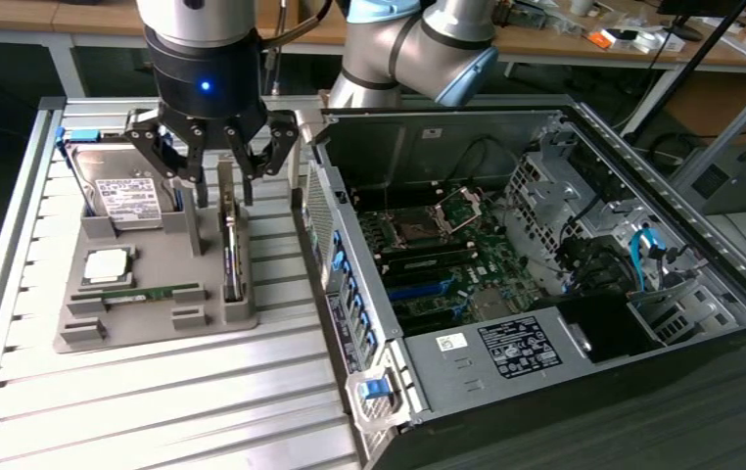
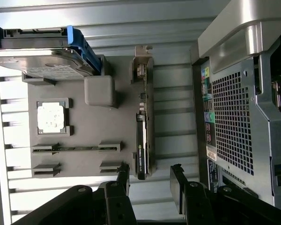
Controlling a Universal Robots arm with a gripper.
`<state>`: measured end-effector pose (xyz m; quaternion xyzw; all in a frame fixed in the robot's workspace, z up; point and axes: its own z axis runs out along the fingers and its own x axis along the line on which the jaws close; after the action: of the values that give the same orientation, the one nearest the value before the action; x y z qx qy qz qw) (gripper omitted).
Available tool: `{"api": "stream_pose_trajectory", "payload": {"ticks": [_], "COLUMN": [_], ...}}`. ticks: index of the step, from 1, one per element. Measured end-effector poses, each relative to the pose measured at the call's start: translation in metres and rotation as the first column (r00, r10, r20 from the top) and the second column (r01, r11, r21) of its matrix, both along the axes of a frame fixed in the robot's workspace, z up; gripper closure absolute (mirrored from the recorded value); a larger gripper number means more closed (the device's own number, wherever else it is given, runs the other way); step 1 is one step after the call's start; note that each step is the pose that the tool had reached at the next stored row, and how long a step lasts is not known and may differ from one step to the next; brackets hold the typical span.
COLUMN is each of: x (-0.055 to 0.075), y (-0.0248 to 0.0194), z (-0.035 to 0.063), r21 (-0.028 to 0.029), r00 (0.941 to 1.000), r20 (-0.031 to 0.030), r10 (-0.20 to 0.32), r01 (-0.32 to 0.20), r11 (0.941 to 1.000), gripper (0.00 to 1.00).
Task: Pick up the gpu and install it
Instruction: 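Pick up the gpu and move the gpu toward the slot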
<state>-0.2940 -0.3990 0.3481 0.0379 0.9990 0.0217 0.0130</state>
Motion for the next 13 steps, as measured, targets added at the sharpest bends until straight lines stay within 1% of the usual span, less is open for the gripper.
{"api": "stream_pose_trajectory", "payload": {"ticks": [8, 13], "x": [-0.0026, -0.0028], "y": [0.0, 0.0], "z": [-0.003, -0.0067], "r21": [0.0, 0.0], "r00": [1.0, 1.0], "r20": [0.0, 0.0], "r10": [0.0, 0.0], "r01": [0.0, 0.0], "r11": [1.0, 1.0], "gripper": [0.52, 0.52]}}
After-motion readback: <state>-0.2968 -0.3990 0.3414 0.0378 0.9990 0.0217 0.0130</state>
